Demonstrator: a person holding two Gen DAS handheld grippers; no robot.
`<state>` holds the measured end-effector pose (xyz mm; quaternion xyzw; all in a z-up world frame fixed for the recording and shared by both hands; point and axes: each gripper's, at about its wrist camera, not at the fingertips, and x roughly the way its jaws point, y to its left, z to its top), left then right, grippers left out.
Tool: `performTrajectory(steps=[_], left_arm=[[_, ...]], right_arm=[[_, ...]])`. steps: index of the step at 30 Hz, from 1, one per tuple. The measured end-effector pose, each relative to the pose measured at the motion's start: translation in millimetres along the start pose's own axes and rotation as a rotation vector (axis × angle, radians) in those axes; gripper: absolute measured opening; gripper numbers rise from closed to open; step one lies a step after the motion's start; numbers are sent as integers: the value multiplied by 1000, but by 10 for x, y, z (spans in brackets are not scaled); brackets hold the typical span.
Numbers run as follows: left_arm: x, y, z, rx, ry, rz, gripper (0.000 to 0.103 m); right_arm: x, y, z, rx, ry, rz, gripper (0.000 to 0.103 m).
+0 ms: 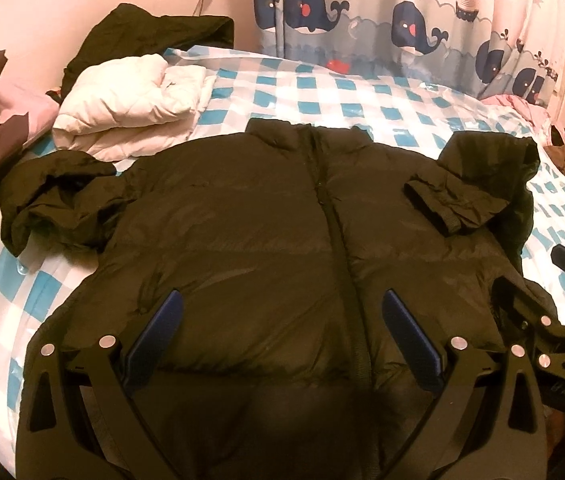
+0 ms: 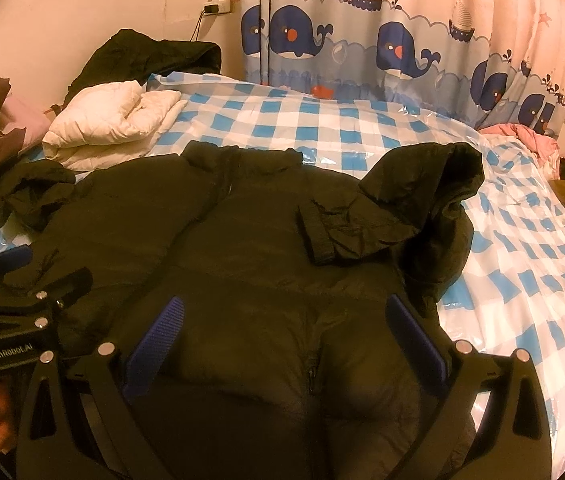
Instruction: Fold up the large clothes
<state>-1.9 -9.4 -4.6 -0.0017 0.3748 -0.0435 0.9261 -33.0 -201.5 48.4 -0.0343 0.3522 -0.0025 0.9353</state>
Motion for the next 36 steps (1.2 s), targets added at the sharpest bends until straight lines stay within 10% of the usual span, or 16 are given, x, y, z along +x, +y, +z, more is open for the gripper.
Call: performTrajectory(steps=[18,28,36], left_arm=[[12,58,124,-18,-9,97,96],[140,90,229,-83,51,40,96],[219,44,234,-85,82,17,96]], right_arm=[[-9,-14,45,-50,-19,-71,98],[174,-1077,613,96,45,-54,98],[969,-440,795,-371,189,-34,97]])
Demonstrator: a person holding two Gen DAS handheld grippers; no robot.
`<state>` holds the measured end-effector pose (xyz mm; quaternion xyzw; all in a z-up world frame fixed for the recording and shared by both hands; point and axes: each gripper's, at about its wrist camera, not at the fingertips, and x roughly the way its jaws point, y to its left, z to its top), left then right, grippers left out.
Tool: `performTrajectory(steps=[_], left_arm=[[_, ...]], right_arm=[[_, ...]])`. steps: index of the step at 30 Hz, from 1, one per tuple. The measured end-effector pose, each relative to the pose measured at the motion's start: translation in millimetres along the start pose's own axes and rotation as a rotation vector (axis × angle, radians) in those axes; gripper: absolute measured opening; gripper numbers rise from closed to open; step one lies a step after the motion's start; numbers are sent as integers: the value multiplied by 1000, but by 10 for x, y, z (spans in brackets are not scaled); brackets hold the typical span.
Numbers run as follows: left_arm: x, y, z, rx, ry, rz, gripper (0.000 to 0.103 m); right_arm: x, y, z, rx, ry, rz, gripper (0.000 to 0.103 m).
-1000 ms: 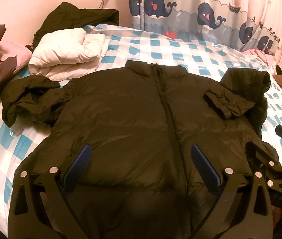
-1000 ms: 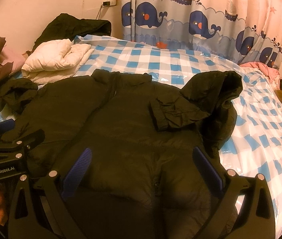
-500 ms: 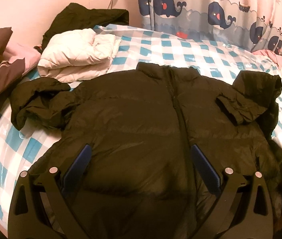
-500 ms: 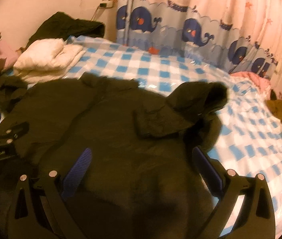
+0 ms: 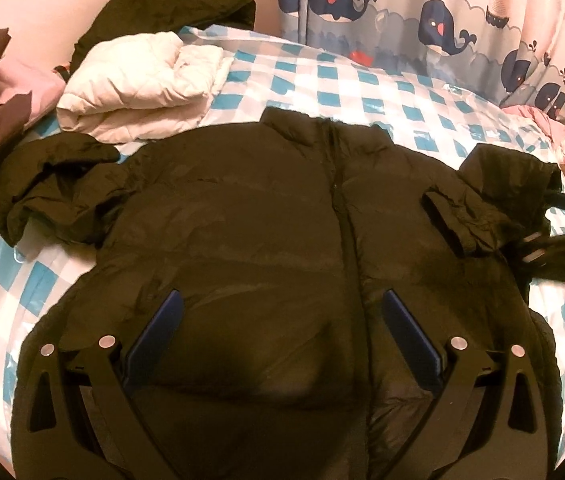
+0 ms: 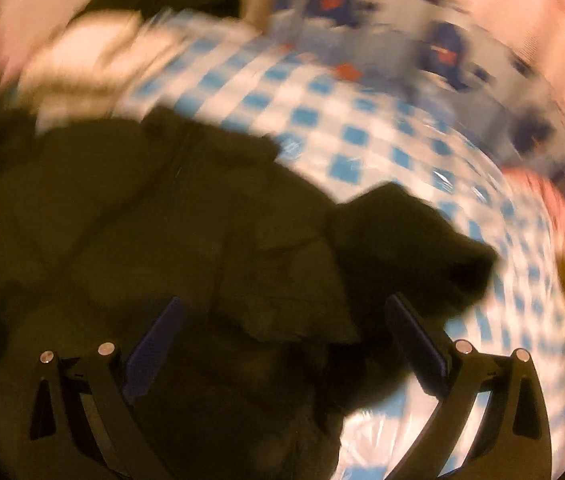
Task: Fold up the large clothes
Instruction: 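Grasp the jacket hood with the right gripper and lift it up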
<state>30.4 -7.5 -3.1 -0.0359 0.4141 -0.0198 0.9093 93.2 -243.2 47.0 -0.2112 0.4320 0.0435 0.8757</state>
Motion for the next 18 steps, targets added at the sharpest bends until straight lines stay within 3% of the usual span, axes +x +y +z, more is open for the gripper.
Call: performTrajectory(steps=[4,8,10,11,12,13,15,18], left_arm=[[24,-30,-13,13,10,1,96],[26,-37,-15,17,17,-10,96],[33,-30,-26,18,25,-16,96],[38,-32,-27,16,29,-22,96],[39,-33,-31,16,30,-24,96],[41,-36,-33,16,32,-25,96],[47,-47,-35,17,34,-27,96],[66,-65,-42,20,41,-28,96]], right_arm=[[485,268,32,-92,64,-20,97],[943,181,37,-37,159,-6,97],[1079,0,-15,58,187,77,95],[1107,-71,-45,105,189,118,85],[1131,-164,-75,157,191,165,65],[1143,-239,-97,193,192,190,58],[1142,-345,-126,234,186,212,30],[1082,-504,-118,274,164,198,25]])
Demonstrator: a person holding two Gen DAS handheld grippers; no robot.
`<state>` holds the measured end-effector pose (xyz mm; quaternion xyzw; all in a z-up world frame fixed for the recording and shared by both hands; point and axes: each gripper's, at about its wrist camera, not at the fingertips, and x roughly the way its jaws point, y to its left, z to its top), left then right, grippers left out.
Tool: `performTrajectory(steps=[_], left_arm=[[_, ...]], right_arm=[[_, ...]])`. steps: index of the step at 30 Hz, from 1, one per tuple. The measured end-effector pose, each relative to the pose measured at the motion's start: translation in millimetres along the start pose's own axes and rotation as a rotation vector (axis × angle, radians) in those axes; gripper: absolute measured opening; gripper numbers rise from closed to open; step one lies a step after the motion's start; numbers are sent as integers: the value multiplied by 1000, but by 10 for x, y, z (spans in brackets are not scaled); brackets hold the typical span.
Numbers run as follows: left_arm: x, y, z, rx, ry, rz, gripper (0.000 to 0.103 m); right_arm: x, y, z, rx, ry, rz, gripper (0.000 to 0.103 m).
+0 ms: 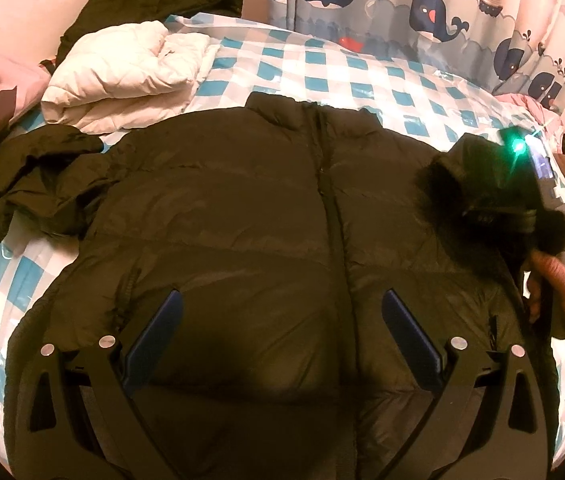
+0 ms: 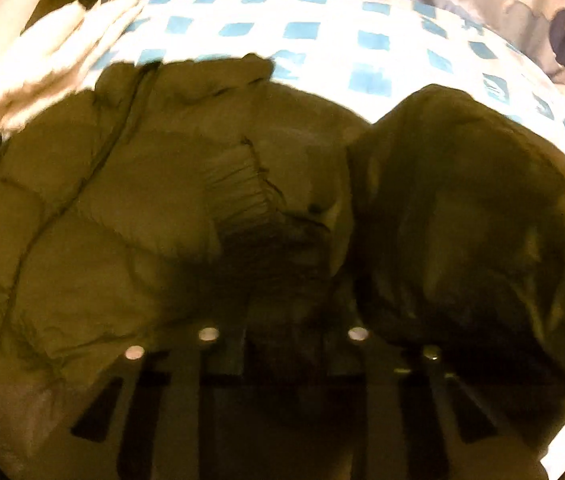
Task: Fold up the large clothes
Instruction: 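Grasp the jacket hood with the right gripper and lift it up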
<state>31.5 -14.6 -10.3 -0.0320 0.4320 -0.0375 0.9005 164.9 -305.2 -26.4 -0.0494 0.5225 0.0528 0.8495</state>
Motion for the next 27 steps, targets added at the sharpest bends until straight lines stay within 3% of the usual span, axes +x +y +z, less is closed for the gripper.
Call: performTrajectory(steps=[7,10,17,27], left_arm=[[64,-43,-18,5,12,13,96],[102,-103,-31,17,14,30,96],[2,-338,-43,103,-77,123,96],[-89,-513,-65,168,-135,157,96]], right_arm=[[-977,-675,231,131,-244,4,25],[-1348,-1006,255,168,-307,-18,25],[-1633,-1596,111,258,-347,-39,25],[-1662,-2346,-290,389,-357,-62,25]])
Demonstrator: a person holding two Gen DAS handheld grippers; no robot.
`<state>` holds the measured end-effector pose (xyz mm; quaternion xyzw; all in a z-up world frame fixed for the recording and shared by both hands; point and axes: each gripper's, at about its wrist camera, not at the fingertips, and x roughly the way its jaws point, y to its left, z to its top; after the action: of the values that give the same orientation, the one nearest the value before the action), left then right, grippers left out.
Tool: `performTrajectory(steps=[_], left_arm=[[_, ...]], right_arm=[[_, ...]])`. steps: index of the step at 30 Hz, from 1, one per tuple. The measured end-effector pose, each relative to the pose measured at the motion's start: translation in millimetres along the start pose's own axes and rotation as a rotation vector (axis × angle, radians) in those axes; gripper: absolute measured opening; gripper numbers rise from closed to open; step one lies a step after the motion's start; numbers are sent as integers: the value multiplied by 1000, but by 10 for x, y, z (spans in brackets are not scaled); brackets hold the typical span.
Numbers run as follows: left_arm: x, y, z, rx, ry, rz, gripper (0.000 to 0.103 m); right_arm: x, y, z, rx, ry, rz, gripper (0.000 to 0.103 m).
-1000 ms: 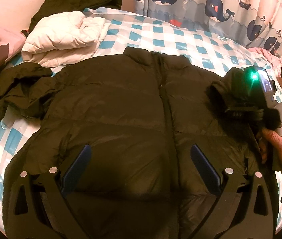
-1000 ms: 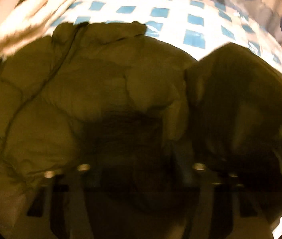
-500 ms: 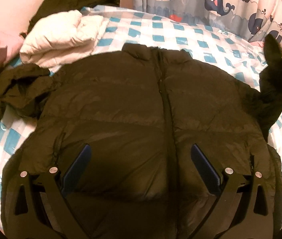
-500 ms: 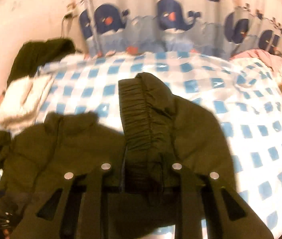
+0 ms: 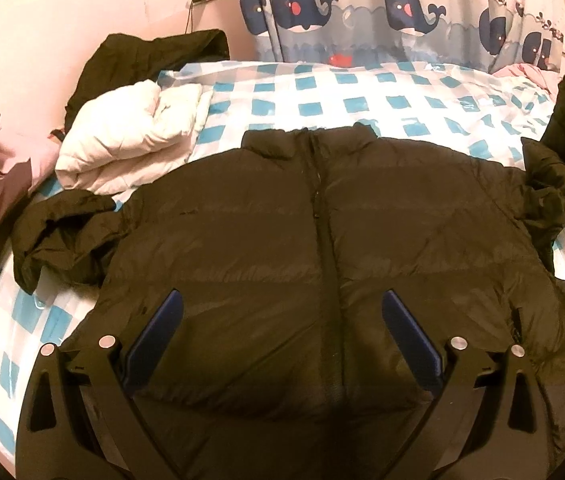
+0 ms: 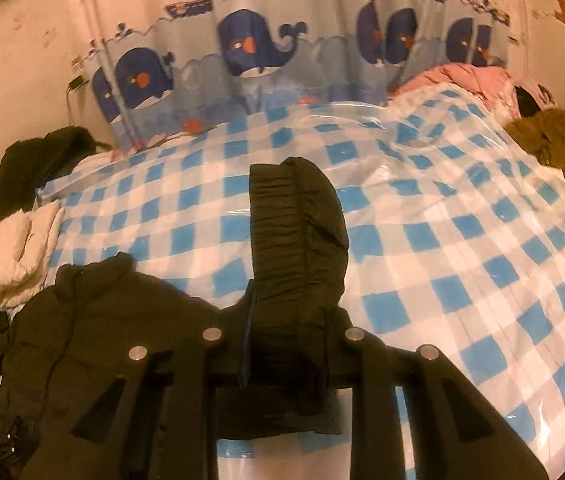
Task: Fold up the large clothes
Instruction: 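Grasp the jacket hood with the right gripper and lift it up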
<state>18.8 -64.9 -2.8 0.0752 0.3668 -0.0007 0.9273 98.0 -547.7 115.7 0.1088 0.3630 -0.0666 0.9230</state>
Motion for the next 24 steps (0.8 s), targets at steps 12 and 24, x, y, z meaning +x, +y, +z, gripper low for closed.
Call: performTrajectory(steps=[12,24], left_arm=[[-24,-64,-2,21,-19,4,96],[64,27,0,-44,27,-43,96]], right_arm=[[-144,-214,46,32,-50,-3,25],[-987,-1437,340,312,-255,-54,25]])
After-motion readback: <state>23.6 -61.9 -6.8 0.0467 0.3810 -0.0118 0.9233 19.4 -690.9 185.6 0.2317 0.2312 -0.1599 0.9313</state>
